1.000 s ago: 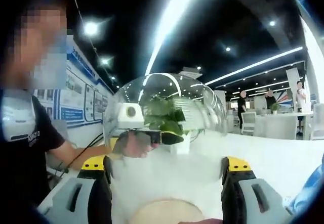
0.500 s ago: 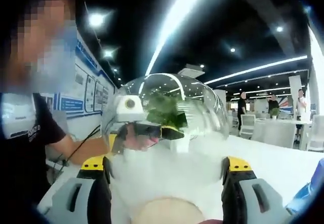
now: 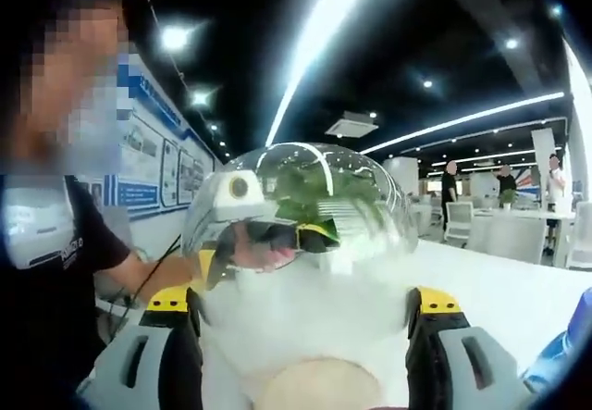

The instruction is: Open the cover put in the Mizone put the cover back on

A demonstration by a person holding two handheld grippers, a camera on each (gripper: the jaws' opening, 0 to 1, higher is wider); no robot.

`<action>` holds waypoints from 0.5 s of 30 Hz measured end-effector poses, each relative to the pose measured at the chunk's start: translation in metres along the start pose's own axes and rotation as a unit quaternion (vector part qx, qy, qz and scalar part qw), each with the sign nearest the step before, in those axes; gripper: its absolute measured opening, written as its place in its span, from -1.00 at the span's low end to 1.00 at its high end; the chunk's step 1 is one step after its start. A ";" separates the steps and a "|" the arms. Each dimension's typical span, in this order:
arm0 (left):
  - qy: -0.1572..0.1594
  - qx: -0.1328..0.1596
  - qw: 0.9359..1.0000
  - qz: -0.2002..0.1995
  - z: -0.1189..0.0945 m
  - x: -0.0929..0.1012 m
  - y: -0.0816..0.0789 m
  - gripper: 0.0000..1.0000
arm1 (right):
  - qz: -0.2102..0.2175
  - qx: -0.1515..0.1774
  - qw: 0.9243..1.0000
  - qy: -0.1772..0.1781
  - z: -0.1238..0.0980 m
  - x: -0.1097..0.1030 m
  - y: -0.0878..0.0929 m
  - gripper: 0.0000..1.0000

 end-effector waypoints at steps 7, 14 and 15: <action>0.013 0.002 1.000 0.008 -0.002 0.008 -0.006 0.36 | -0.011 -0.011 1.000 -0.012 -0.005 -0.008 -0.004 0.70; 0.017 -0.009 1.000 -0.002 -0.002 0.014 -0.010 0.37 | -0.005 -0.011 1.000 -0.025 -0.007 -0.012 -0.008 0.70; 0.016 -0.007 1.000 -0.005 -0.002 0.014 -0.011 0.38 | -0.003 -0.009 1.000 -0.025 -0.007 -0.012 -0.009 0.70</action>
Point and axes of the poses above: the point that each gripper's makers call its tool centre point, and the gripper's own axes: z roughly forward along the fingers, x roughly to its right, y roughly out of its underside, the point moved 6 cm from there along -z, roughly backward along the fingers, and after that the axes turned 1 degree about -y, right-handed, at the moved point
